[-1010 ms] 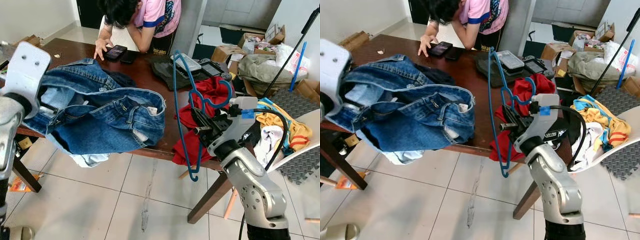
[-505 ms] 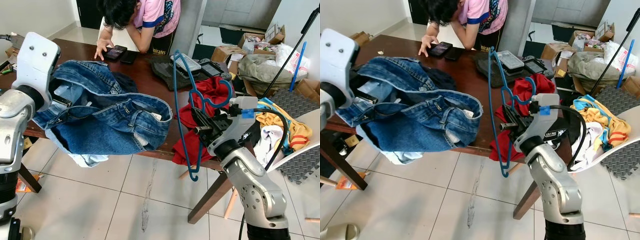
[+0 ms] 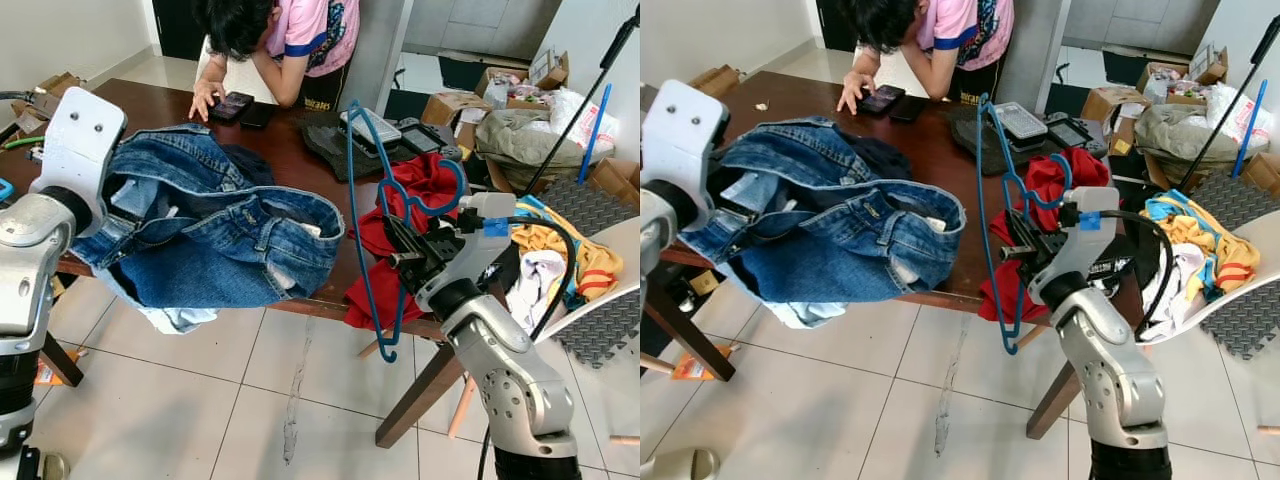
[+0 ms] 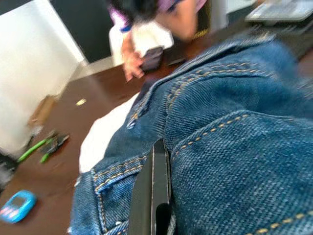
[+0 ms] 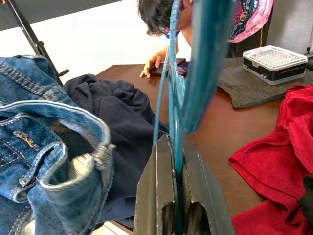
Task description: Hang hanger
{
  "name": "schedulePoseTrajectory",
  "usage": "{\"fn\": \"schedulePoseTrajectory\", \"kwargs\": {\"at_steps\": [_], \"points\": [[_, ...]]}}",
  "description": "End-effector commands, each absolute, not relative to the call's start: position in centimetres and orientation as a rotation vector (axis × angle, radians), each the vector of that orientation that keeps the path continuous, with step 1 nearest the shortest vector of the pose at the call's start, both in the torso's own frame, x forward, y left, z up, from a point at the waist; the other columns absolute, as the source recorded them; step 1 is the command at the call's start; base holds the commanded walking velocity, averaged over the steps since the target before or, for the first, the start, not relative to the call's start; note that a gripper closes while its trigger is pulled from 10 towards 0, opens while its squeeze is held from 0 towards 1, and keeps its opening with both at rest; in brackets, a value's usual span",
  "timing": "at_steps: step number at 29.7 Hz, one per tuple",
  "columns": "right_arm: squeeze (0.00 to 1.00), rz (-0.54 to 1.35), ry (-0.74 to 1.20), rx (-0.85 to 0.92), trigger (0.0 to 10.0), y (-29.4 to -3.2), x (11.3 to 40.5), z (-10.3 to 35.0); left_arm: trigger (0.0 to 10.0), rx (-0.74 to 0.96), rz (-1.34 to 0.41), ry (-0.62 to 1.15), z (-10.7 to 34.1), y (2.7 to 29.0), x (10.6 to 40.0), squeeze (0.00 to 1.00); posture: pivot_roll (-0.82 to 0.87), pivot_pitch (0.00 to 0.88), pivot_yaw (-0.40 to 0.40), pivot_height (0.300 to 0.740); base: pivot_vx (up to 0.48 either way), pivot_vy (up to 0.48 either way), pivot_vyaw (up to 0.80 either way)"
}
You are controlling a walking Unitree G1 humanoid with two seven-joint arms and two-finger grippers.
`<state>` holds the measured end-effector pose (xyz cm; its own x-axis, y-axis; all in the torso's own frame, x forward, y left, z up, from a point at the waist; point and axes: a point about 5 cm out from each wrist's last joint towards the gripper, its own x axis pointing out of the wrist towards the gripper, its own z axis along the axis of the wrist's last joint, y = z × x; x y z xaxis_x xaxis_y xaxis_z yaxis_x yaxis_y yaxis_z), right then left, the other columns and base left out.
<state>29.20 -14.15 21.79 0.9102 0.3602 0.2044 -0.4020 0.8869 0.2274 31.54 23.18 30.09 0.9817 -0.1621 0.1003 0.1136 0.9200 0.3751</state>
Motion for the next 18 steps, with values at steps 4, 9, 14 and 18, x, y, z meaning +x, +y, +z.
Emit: {"fn": "schedulePoseTrajectory", "kwargs": {"at_steps": [4,9,14,18], "points": [[0.0,0.452,-0.201,0.294,10.0,-13.7,28.8,22.7,10.0,0.118,-0.509,-0.315,31.9,16.4,30.0,0.0,0.07,0.091,-0.056,0.74,0.0,0.0,0.0],[0.0,0.478,-0.22,0.329,10.0,-13.5,28.6,23.1,10.0,0.032,-0.615,-0.337,31.7,13.9,29.3,0.0,0.07,0.091,-0.056,0.74,-0.3,0.0,0.0],[0.0,0.462,-0.235,0.352,10.0,-13.8,28.7,23.4,10.0,0.061,-0.651,-0.245,29.0,11.8,29.5,0.0,0.07,0.085,-0.049,0.74,-0.364,0.0,0.0],[0.0,0.438,-0.236,0.354,10.0,-14.2,28.8,23.3,10.0,0.052,-0.661,-0.233,28.6,11.4,29.6,0.0,0.07,0.084,-0.048,0.74,-0.431,0.0,0.0]]}}
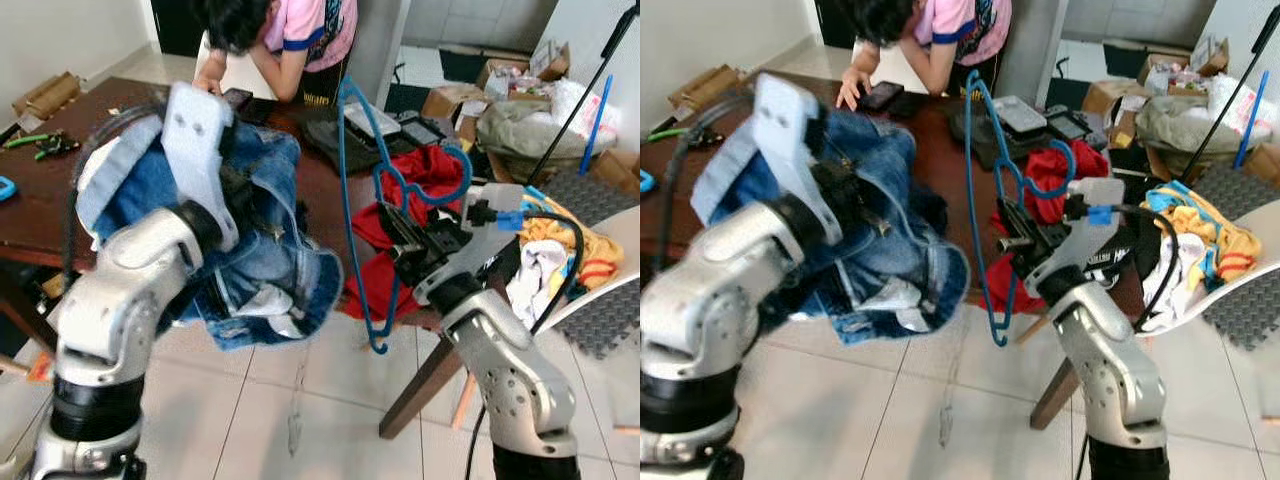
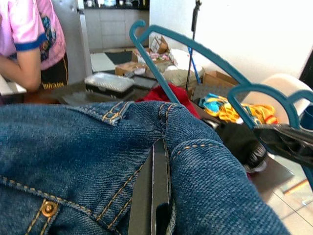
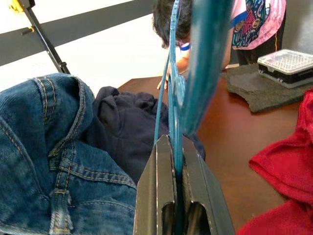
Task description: Hang hanger
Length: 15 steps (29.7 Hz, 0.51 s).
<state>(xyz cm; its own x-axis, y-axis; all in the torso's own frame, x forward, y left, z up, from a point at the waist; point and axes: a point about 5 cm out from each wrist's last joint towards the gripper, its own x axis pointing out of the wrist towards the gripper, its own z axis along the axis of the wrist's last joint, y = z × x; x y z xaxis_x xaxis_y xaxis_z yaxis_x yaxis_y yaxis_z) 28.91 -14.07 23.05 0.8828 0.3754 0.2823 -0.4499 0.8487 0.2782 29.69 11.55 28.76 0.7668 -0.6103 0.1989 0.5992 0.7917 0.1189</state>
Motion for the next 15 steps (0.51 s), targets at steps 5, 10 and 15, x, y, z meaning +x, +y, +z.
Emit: {"fn": "schedulePoseTrajectory", "kwargs": {"at_steps": [5,10,15], "points": [[0.0,0.386,-0.234,0.343,10.0,-15.2,29.0,23.1,10.0,0.033,-0.67,-0.216,28.3,11.1,29.5,0.0,0.07,0.085,-0.041,0.74,-0.48,0.0,0.0],[0.0,0.364,-0.225,0.331,10.0,-15.7,29.0,22.9,10.0,0.024,-0.668,-0.207,28.2,11.1,29.5,0.0,0.07,0.085,-0.041,0.74,-0.48,0.0,0.0],[0.0,0.32,-0.201,0.313,10.0,-16.5,29.0,22.2,10.0,0.012,-0.672,-0.201,27.9,10.5,29.4,0.0,0.06,0.086,-0.038,0.74,-0.401,0.0,0.0]]}}
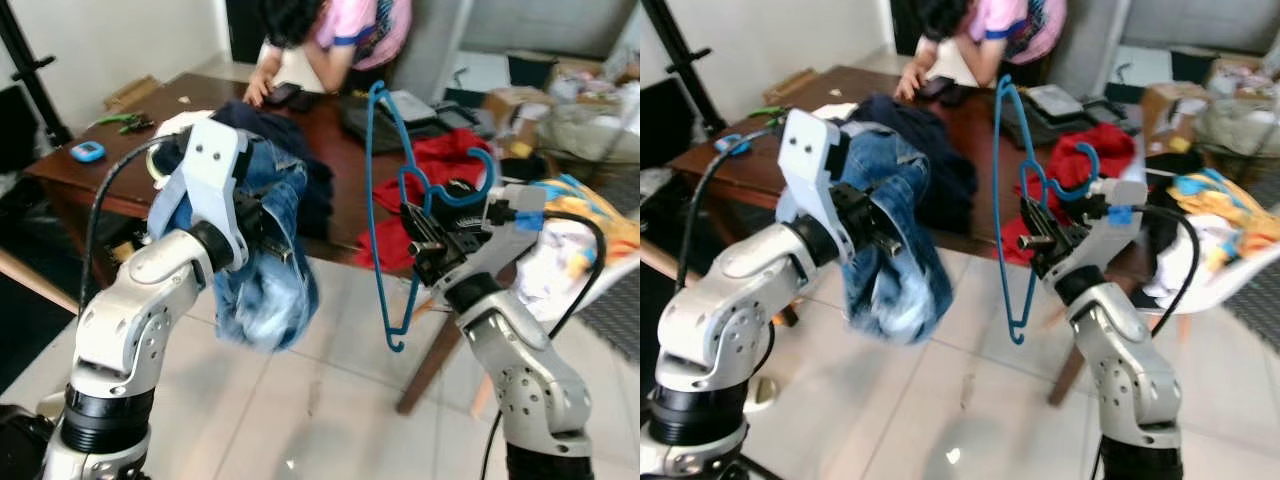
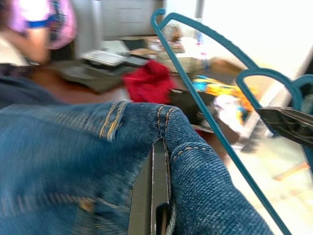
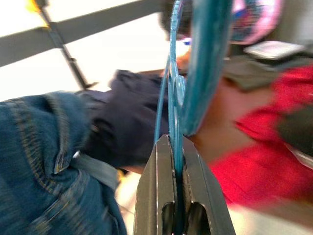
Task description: Hang hanger
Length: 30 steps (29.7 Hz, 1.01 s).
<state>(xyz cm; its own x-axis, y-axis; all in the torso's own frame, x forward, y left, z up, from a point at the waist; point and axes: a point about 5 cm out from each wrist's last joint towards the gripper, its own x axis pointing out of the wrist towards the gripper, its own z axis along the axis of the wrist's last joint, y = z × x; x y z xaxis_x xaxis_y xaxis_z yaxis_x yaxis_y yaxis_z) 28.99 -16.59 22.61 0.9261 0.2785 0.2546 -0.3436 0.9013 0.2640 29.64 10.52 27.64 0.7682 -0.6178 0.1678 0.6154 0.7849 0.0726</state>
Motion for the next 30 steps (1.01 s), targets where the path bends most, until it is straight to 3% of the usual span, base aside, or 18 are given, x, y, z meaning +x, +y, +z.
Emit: {"fn": "schedulePoseTrajectory", "kwargs": {"at_steps": [1,7,12,16,22,26,27,30], "points": [[0.0,0.32,-0.201,0.313,10.0,-16.5,29.0,22.2,10.0,0.012,-0.672,-0.201,27.9,10.5,29.4,0.0,0.06,0.086,-0.038,0.74,-0.382,0.0,0.0],[0.0,0.264,-0.154,0.289,10.0,-17.2,29.0,21.0,10.0,0.002,-0.676,-0.199,27.6,9.9,29.6,0.0,0.05,0.086,-0.038,0.74,-0.379,0.0,0.0],[0.0,0.015,0.002,0.172,10.0,-20.0,29.2,17.3,10.0,-0.009,-0.521,-0.011,22.4,10.7,31.6,0.0,0.02,0.075,-0.037,0.74,0.0,0.0,-0.8],[0.0,-0.004,0.02,0.163,10.0,-20.3,28.9,16.9,10.0,-0.005,-0.508,0.033,21.0,10.8,31.5,0.0,0.02,0.072,-0.037,0.74,0.0,0.0,-0.8],[0.0,-0.086,0.122,0.125,10.0,-21.8,25.8,14.2,10.0,0.0,-0.535,0.286,13.8,11.0,28.2,0.0,-0.03,0.07,-0.037,0.74,0.0,0.0,-0.8],[0.0,-0.105,0.149,0.131,10.0,-22.4,24.9,13.4,10.0,-0.049,-0.565,0.332,13.0,11.4,27.4,0.0,-0.03,0.07,-0.038,0.74,0.0,0.0,-0.8],[0.0,-0.127,0.181,0.159,10.0,-23.1,23.7,12.5,10.0,-0.19,-0.563,0.398,11.9,12.7,27.0,0.0,-0.03,0.056,-0.037,0.74,0.0,0.0,-0.8],[0.0,-0.127,0.181,0.159,10.0,-23.1,23.7,12.5,10.0,-0.19,-0.563,0.398,11.9,12.7,27.0,0.0,-0.03,0.056,-0.037,0.74,0.0,0.0,-0.8]]}}
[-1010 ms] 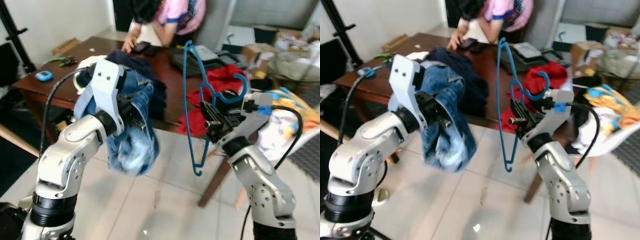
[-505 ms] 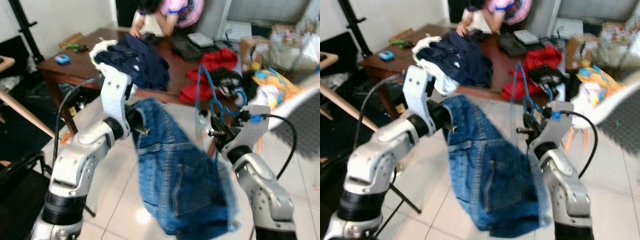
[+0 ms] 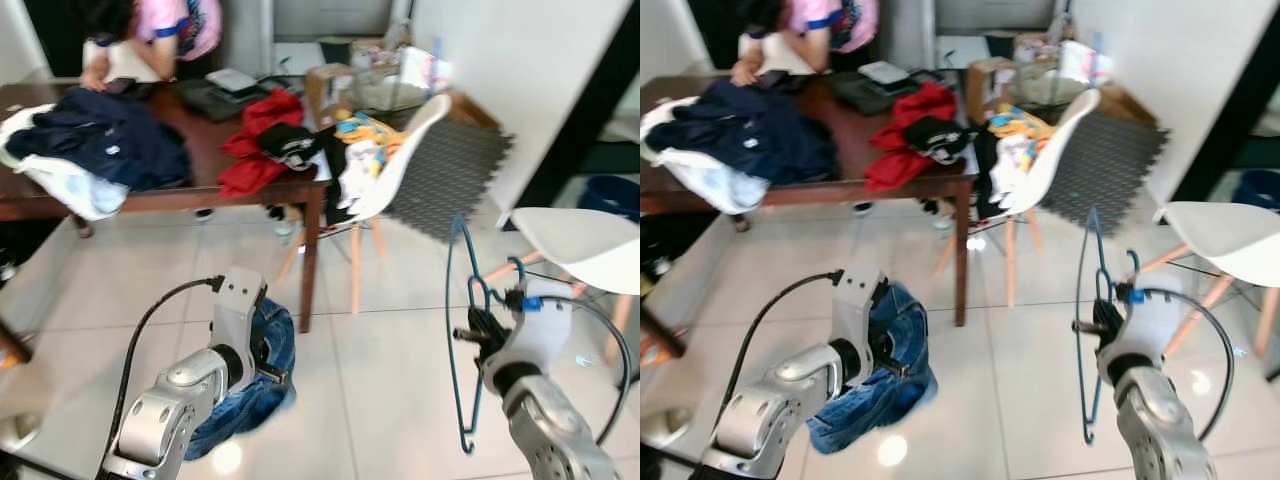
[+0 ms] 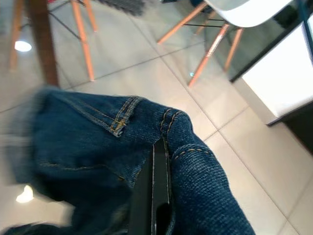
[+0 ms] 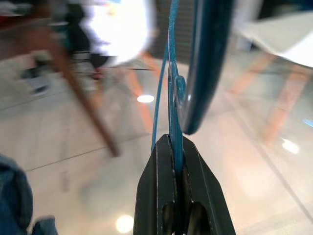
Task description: Hang hanger
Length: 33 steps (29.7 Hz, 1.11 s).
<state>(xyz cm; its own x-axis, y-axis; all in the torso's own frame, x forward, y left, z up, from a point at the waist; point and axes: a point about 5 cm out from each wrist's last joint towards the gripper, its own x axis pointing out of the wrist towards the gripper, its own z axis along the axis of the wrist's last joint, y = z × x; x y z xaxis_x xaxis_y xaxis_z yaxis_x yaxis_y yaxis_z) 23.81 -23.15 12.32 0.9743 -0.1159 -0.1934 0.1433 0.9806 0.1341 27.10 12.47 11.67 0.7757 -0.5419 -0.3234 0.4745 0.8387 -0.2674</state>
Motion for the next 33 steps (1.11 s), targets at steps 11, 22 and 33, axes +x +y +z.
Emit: {"fn": "schedulePoseTrajectory", "kwargs": {"at_steps": [11,22,33], "points": [[0.0,-0.049,0.208,0.287,10.0,-22.7,21.1,10.9,10.0,-0.365,-0.359,0.209,11.8,16.2,26.4,0.0,-0.03,0.057,-0.039,0.74,0.0,0.0,-0.8],[0.0,-0.007,0.172,0.378,10.0,-22.3,23.3,11.4,10.0,-0.391,-0.384,0.177,12.2,15.7,27.5,0.0,-0.02,0.079,-0.04,0.74,0.0,0.0,-0.8],[0.0,0.011,0.173,0.393,10.0,-22.3,23.4,11.6,10.0,-0.344,-0.383,0.18,12.2,15.2,27.8,0.0,-0.02,0.092,-0.04,0.74,0.0,0.0,-0.8]]}}
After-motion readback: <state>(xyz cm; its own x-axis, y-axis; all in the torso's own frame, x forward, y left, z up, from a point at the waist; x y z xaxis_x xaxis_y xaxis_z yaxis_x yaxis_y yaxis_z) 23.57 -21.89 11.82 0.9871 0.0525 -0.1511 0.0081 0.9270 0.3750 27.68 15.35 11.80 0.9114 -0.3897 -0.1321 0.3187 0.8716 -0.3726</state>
